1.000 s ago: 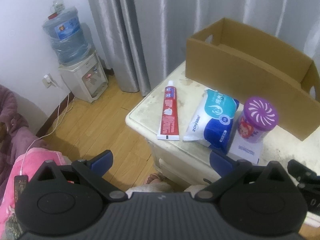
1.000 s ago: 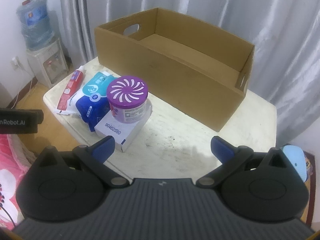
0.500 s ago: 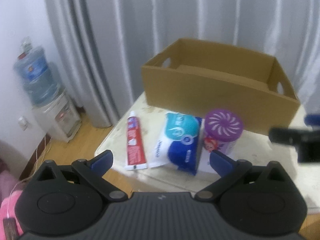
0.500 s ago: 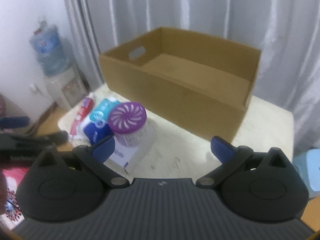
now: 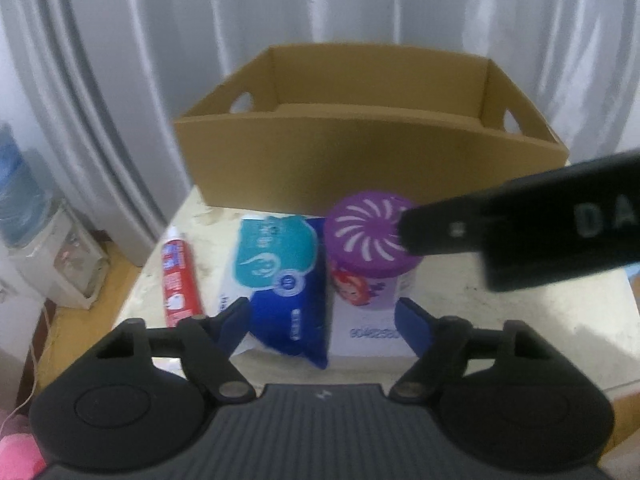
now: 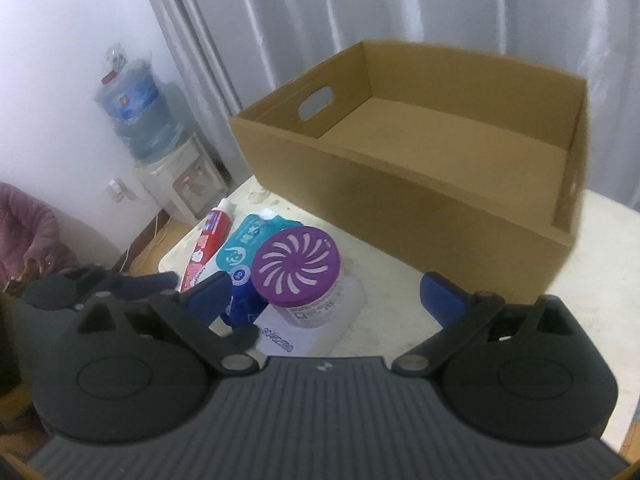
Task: Organize objects
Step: 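Close the right gripper around the purple-lidded jar and lift it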
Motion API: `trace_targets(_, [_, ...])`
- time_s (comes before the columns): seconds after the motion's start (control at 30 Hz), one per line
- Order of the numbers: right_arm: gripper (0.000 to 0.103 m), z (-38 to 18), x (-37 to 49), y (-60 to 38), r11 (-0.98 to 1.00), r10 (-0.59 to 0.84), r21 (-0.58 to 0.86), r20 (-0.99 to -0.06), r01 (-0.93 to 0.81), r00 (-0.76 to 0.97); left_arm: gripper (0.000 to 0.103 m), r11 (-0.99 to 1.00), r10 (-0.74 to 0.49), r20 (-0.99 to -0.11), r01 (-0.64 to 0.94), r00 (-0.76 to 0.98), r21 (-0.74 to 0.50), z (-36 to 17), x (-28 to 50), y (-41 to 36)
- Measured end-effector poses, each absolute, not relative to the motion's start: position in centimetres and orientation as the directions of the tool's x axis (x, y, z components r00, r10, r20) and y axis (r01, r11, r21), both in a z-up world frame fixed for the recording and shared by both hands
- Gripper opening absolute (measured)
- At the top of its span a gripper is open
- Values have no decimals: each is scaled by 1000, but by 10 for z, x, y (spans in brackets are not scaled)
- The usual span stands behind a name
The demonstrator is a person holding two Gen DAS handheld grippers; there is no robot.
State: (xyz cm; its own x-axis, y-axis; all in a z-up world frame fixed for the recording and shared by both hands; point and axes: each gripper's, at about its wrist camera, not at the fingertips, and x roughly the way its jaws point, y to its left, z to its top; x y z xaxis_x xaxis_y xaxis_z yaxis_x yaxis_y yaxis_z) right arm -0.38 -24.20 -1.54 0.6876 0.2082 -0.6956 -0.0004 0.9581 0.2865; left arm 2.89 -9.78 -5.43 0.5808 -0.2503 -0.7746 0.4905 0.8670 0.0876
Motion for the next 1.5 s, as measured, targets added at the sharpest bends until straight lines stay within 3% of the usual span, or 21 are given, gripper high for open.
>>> trace_targets(0.2, [83, -25, 19, -242, 944, 254, 329, -723, -2, 642, 67, 836, -265, -785, 539, 560, 102, -66, 38, -107])
trace_targets(0.6, [66, -42, 49, -245, 917, 323, 400, -743, 2, 586, 61, 789, -293, -763, 596, 576, 146, -69, 47, -121])
trace_targets(0.77, [53, -47, 57, -248, 899, 353, 437, -738, 9, 575, 61, 778, -301, -756, 608, 582, 158, -72, 53, -126])
trace_targets(1.03, [47, -47, 63, -254, 888, 365, 460, -731, 21, 577, 61, 765, -319, -751, 625, 578, 156, -75, 63, -135])
trace_targets(1.2, [59, -44, 66, -257, 888, 356, 460, -711, 19, 607, 68, 747, -307, -733, 631, 607, 209, -75, 64, -138])
trace_targets(1.3, [61, -49, 70, -258, 879, 362, 476, -701, 25, 615, 68, 744, -315, -729, 635, 607, 208, -77, 68, -141])
trace_targets(1.5, [52, -54, 70, -260, 865, 375, 500, -704, 46, 603, 64, 746, -324, -730, 638, 601, 194, -77, 70, -142])
